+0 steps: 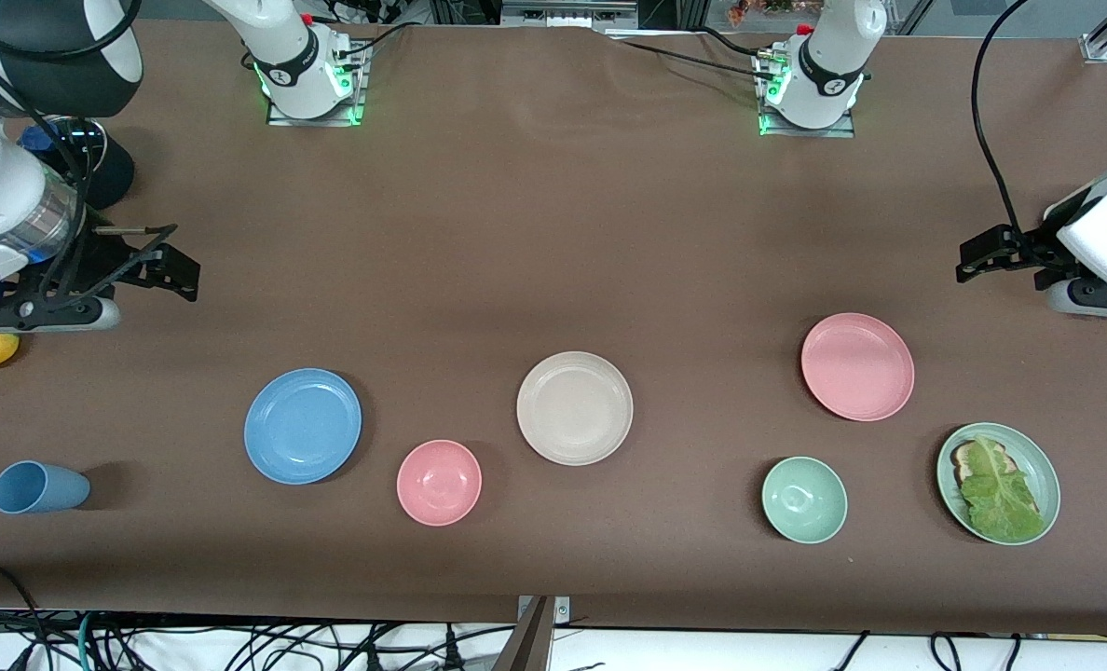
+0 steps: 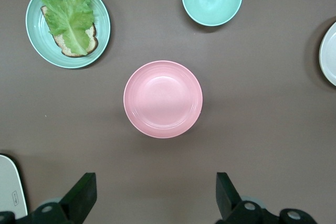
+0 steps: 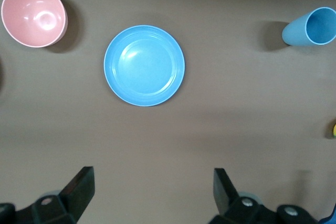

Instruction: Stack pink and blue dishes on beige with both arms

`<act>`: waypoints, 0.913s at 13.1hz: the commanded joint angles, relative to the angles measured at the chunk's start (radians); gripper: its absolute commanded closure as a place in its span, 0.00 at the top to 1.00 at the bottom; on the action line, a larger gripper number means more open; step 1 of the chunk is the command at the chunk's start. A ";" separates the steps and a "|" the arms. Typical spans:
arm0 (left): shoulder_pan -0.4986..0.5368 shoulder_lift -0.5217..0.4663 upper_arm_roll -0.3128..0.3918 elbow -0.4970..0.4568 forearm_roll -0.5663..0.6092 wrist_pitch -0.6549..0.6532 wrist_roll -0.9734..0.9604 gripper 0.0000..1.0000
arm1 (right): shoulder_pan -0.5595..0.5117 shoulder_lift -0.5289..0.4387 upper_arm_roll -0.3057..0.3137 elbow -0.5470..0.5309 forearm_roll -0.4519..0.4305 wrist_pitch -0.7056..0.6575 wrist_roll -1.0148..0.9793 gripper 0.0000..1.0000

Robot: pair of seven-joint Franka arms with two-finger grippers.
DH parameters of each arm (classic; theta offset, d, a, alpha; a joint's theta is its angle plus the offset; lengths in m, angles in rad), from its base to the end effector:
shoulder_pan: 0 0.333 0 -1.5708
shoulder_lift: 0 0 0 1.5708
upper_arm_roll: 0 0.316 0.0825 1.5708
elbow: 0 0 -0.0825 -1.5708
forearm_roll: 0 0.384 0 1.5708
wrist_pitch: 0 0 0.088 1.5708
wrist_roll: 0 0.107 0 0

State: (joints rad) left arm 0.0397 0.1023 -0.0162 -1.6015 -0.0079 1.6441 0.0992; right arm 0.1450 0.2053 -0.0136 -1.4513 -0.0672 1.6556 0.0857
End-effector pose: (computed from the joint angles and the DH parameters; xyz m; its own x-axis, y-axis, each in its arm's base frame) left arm 0.5872 0.0134 0.5577 0.9955 -0.0751 -0.0584 -0.0743 -0.9971 0.0153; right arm 0.6181 0.0758 0.5680 0.9986 0.0519 0.0048 0.0514 -0.9963 0.0695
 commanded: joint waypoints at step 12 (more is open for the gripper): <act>0.008 -0.006 0.001 -0.005 0.019 -0.001 0.005 1.00 | -0.127 0.009 -0.003 0.017 0.121 -0.011 -0.090 1.00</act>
State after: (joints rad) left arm 0.0490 0.1024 -0.0135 -1.6015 -0.0078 1.6441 0.0992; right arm 0.0358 0.2085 -0.0239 -1.4513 0.0394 1.6555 0.0095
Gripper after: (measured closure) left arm 0.000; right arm 0.000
